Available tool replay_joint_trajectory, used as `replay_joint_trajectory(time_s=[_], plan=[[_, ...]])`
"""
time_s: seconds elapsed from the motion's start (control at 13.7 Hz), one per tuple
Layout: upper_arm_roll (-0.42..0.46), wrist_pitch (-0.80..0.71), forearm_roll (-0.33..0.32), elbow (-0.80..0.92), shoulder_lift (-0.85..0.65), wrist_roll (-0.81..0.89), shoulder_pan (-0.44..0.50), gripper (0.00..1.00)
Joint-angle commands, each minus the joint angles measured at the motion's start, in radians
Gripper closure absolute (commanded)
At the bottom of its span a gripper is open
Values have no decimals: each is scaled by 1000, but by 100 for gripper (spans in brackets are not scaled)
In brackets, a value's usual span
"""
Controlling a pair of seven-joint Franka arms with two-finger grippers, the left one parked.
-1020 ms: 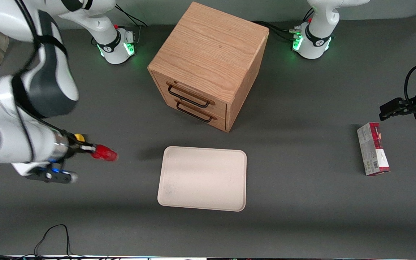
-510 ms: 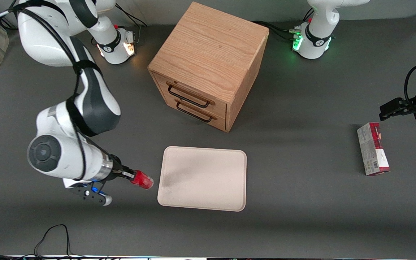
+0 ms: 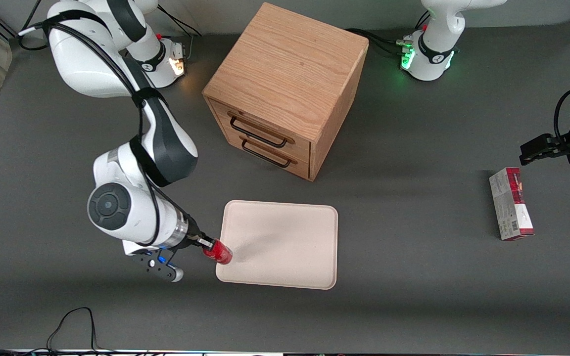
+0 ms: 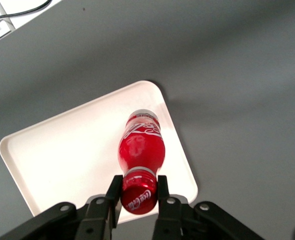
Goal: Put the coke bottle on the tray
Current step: 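Carry the bottle over the white tray and lower it onto it, then open the right gripper and release the bottle on the tray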
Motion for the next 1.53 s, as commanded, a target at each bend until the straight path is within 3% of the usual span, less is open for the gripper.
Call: replay_joint_trajectory(time_s=[0.0,0.58,0.66,0.73,0.8,1.24,1.46], plan=[[-10,40,-36,52,59,54,31,100],[-8,69,-65,51,89,71,51,100],[-8,69,-67,51,89,71,51,71],[-8,71,-69,51,88,71,54,5],[-10,69,-69,51,88,89,56,0],[-13,60,-69,49,80,105,54,0],[-10,-53,-69,43,27,53,46,0]])
